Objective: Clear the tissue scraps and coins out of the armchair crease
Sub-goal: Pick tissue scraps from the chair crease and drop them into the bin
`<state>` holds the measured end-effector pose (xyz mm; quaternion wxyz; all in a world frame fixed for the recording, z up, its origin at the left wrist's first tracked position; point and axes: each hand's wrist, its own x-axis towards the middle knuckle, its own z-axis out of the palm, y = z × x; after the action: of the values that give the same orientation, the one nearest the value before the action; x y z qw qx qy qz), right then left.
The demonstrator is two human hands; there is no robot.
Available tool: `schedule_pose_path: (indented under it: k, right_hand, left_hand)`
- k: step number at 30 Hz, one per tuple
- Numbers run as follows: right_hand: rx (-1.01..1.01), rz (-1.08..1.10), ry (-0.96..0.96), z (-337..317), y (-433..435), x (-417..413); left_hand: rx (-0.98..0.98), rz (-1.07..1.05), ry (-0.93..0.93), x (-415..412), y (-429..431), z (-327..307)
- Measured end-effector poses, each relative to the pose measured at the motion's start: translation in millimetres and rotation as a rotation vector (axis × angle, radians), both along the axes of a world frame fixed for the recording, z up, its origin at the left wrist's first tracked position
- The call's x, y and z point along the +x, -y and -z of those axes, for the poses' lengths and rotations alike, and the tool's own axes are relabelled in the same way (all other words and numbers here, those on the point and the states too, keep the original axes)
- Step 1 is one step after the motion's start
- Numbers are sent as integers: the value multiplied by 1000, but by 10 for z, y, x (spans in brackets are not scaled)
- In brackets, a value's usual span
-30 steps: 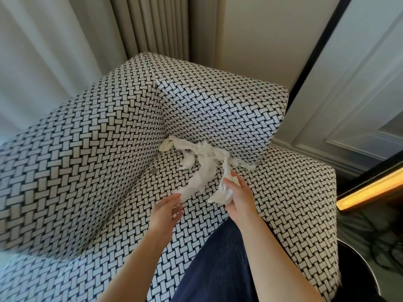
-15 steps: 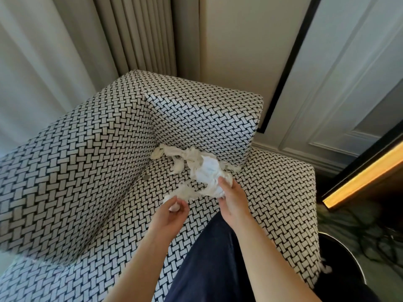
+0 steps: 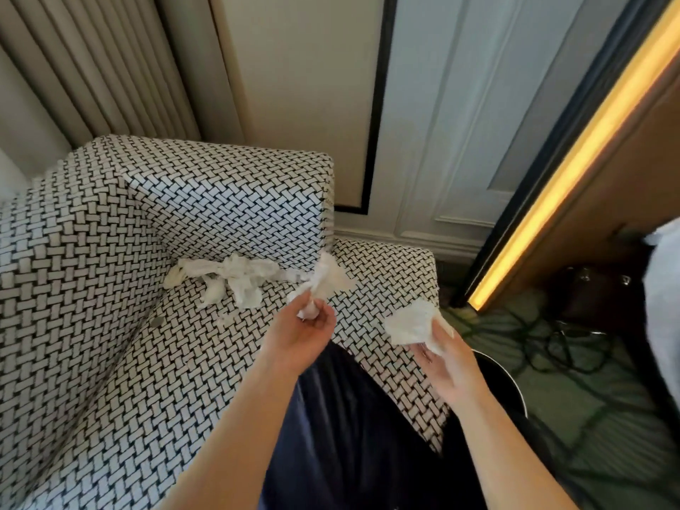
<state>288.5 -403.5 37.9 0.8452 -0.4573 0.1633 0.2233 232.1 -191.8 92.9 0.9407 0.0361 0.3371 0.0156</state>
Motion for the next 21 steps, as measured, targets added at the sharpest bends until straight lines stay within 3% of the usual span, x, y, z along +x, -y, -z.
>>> schedule_pose_path:
  k: [4,10,13,17,21]
  right_hand:
    - [-20,136,-10,123,589,11]
    - [-353,229,14,336,1169,38]
    - [-410,217,-28,463,1261,-58]
    - [-396,341,-52,516,1293,-69]
    - [-618,519,-24,637,1296,-52]
  left_hand:
    - [39,187,-11,153,445,67]
    - [171,437,-111,323,1114,274]
    - [260,534,-164,415,1369,353]
    - [516,695,-215,577,1593,464]
    - [791,843,-270,745,1812,526]
